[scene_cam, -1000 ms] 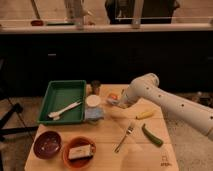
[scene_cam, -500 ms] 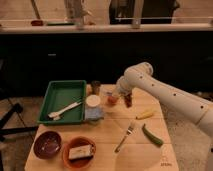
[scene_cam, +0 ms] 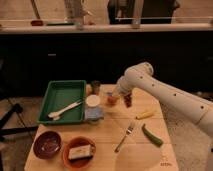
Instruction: Place towel in metal cup
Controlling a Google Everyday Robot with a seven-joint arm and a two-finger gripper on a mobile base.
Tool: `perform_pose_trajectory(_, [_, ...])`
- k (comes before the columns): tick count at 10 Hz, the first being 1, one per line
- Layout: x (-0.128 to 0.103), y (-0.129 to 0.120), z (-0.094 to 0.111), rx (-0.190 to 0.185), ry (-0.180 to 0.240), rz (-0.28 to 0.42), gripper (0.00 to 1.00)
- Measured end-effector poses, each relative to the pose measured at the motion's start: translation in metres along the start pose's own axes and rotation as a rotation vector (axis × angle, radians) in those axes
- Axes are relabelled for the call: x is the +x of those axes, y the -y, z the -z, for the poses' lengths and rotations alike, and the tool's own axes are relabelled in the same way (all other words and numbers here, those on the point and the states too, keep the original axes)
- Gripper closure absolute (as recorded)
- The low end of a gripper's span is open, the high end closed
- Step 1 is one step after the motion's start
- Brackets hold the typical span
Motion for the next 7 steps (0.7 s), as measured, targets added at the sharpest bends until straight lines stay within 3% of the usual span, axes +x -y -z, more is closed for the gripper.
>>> perform_pose_trajectory(7, [0.0008, 0.0058, 0.0015, 0.005, -0.002, 0.026, 1.00])
